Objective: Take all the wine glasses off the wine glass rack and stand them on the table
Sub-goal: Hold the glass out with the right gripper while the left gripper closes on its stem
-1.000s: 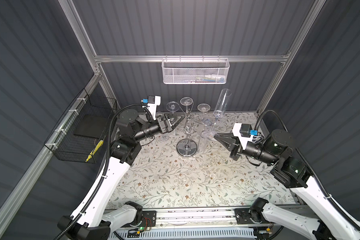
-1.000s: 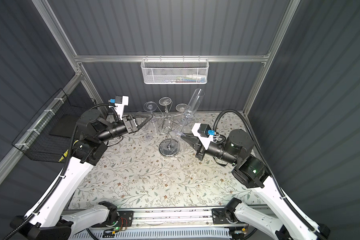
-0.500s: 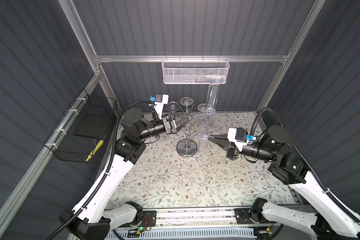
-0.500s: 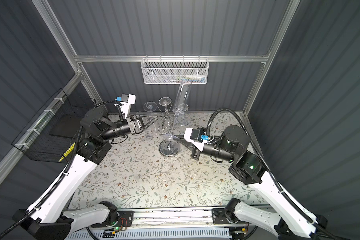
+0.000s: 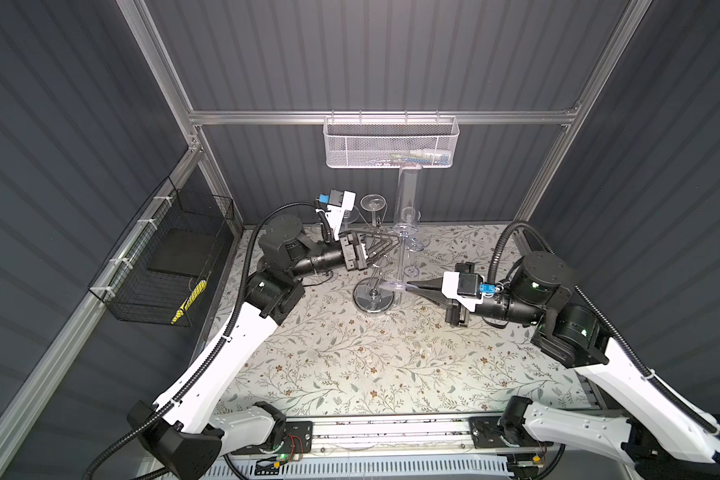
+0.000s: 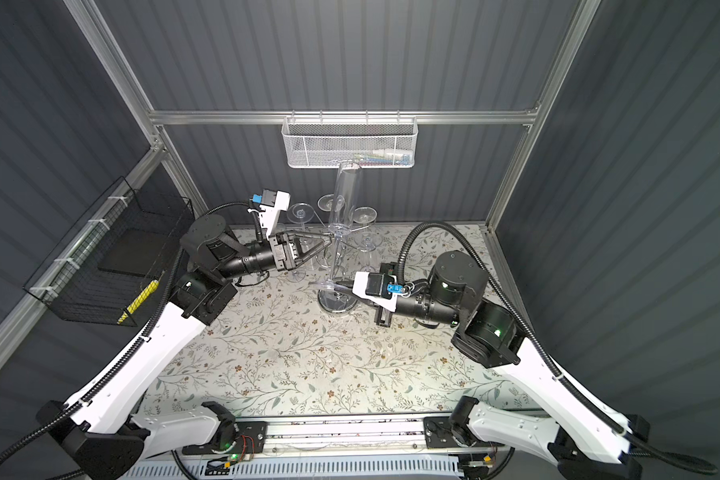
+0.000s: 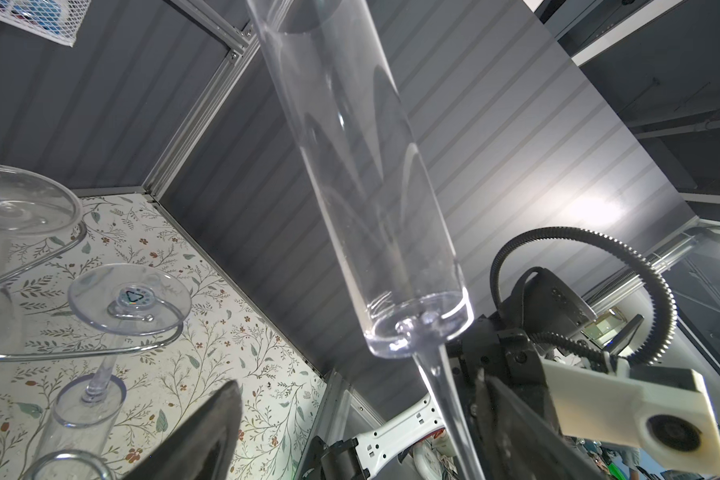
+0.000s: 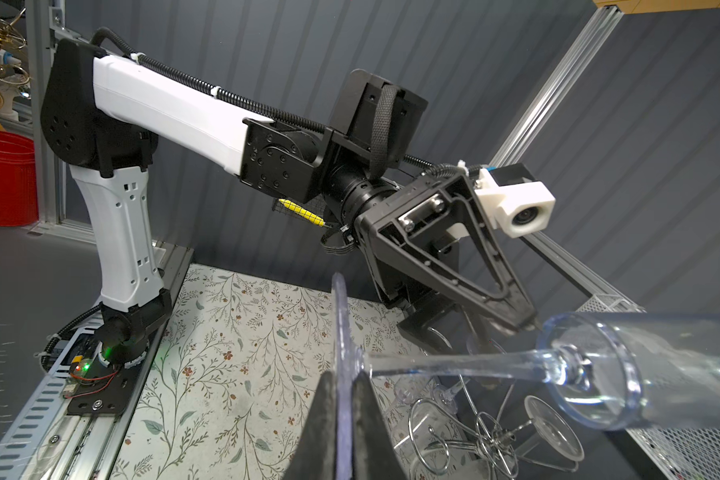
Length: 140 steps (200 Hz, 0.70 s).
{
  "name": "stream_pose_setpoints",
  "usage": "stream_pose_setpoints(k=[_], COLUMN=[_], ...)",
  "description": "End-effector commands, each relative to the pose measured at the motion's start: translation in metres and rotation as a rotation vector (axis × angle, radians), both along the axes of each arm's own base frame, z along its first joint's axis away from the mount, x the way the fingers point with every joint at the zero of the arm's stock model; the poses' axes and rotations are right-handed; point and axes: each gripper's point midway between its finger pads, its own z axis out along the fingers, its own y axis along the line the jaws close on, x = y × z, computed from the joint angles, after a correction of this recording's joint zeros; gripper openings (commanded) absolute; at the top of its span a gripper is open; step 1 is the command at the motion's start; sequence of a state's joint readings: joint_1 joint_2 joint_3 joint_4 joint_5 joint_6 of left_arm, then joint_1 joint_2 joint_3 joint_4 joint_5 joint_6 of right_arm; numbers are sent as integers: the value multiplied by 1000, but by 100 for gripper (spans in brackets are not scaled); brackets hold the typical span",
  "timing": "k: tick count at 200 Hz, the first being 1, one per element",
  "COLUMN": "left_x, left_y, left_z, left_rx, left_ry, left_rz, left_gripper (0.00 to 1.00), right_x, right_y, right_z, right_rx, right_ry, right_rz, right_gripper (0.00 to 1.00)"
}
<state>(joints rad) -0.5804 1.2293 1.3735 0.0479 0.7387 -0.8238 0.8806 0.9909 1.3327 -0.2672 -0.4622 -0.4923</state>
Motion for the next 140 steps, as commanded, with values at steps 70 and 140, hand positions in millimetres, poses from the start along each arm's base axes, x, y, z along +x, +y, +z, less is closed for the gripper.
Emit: stream_pose_setpoints(k=[70, 140], left_x=[-25, -27], left_y=[-14, -21], left_z=[17, 9], left_rx=[-30, -14], left_ry=[-48, -35], left_rz=[-90, -104], left_gripper=[82, 76], right_x=[-11, -14], right_y=[-2, -2], right_z=[11, 4], right_rx=[-8, -31], right_ry=[-96, -96], right_rz=[3, 9], right_gripper=[0, 0])
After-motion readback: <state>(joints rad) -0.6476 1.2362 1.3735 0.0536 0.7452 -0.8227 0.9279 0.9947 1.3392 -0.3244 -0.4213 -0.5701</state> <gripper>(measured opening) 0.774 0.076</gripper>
